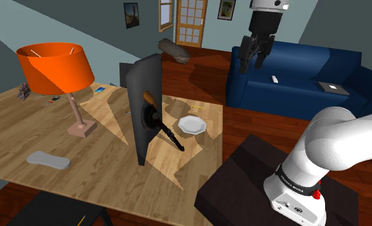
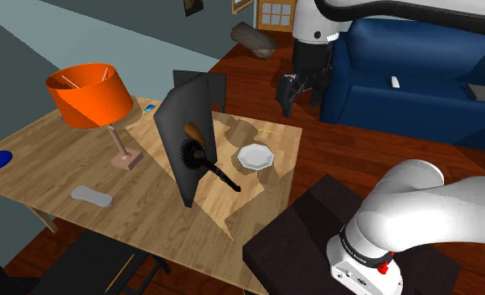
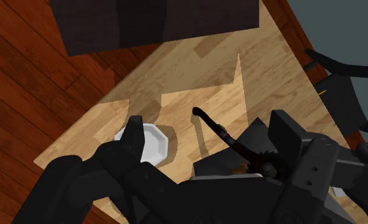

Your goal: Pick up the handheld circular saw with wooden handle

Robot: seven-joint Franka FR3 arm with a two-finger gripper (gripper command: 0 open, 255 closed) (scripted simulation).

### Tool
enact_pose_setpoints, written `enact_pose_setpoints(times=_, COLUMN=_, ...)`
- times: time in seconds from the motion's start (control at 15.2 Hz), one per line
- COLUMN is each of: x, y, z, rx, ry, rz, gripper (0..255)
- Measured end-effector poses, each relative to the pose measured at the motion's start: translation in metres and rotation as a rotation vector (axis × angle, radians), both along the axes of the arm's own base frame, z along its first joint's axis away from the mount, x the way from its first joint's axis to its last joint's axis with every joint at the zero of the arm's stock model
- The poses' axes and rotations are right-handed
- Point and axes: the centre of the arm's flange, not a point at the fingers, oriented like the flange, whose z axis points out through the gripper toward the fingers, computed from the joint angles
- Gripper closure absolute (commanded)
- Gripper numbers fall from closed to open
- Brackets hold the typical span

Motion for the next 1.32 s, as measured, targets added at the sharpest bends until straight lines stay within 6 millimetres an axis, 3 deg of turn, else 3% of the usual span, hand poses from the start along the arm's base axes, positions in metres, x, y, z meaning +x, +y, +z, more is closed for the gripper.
enact_pose_setpoints(times=0.2, x=0.008, y=0.0, z=-0.013, rx=-0.001, ry=-0.006, rz=0.027, gripper=0)
enact_pose_setpoints(times=0.46, x=0.032, y=0.001, z=-0.054, rx=-0.001, ry=-0.03, rz=0.112, gripper=0)
enact_pose_setpoints(times=1.32, x=0.122, y=0.032, z=-0.189, rx=-0.004, ry=-0.113, rz=0.408, gripper=0)
